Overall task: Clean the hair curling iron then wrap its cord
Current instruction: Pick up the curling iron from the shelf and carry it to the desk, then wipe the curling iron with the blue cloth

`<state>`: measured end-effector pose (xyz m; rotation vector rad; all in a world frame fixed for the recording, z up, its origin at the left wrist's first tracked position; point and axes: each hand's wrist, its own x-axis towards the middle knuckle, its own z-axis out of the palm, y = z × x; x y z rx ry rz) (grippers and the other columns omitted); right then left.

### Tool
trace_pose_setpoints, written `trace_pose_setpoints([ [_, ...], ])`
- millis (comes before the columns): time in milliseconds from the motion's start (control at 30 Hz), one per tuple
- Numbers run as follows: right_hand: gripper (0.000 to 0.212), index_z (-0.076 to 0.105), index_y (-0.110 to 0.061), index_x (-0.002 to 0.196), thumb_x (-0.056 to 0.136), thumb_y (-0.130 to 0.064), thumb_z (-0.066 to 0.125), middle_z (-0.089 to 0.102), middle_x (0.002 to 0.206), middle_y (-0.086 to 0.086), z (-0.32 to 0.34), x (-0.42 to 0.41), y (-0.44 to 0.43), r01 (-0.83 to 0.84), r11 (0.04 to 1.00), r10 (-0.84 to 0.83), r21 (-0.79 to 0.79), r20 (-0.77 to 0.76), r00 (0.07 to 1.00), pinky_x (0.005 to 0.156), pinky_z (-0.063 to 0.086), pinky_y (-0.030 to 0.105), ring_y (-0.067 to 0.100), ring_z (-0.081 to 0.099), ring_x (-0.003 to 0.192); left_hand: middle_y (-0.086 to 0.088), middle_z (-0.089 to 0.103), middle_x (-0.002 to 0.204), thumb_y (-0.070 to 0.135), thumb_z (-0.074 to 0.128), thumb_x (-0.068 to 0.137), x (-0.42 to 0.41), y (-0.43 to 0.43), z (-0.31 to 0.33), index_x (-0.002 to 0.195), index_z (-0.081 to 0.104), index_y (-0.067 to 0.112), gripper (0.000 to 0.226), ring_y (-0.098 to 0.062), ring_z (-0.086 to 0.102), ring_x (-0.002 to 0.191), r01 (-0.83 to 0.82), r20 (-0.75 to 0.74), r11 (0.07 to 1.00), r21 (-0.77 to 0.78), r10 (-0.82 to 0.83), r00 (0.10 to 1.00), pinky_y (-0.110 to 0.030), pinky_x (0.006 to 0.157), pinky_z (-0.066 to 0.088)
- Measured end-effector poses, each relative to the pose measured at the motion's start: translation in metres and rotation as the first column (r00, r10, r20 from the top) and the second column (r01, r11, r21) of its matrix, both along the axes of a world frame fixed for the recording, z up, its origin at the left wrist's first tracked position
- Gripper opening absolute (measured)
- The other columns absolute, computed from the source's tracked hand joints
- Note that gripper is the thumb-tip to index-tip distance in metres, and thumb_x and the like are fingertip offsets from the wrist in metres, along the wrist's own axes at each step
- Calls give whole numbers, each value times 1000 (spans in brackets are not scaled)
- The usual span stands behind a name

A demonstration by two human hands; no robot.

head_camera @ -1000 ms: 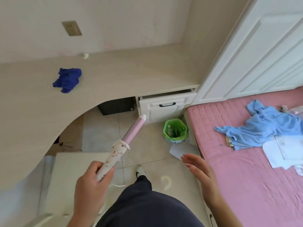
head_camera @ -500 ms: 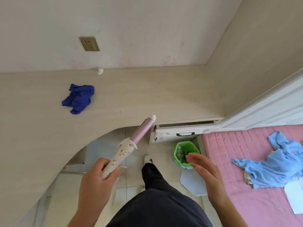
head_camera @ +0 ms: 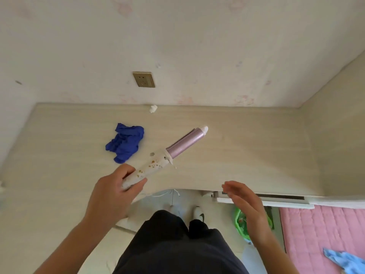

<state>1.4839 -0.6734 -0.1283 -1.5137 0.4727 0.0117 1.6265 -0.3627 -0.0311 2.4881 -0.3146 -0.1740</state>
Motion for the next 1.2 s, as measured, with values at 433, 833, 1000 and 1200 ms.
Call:
trace_pose_setpoints([
  [433,37,71,-26,119,85,-37,61,72,121,-5,-20,166,105,-225,966,216,-129,-79,973,99,48,35,18,65,118,17,62,77,32,78,87,169,168,-70,86,52,32,26,-10,57,61,-134,72,990,40,131,989,-21,45,38],
  [833,31,68,-34,117,87,-24,66,61,121,-18,-158,346,225,-318,885,307,-340,-88,948,100,44,23,8,56,121,5,62,62,32,76,90,256,251,-258,92,52,23,26,-21,58,51,-303,31,951,70,301,953,-32,43,41],
  [1000,39,68,-29,123,85,-35,70,57,130,-9,-218,414,250,-301,755,369,-582,-2,929,106,43,40,15,51,121,9,59,63,34,76,90,286,260,-326,92,50,28,26,-13,55,49,-318,89,946,57,312,946,-17,47,41],
  [1200,84,48,-32,148,76,-70,71,47,147,-5,-260,463,274,-400,397,542,-826,-141,828,120,28,44,22,39,138,4,60,67,36,72,91,303,258,-375,94,52,26,22,-14,56,57,-326,134,944,45,317,939,-33,50,43],
])
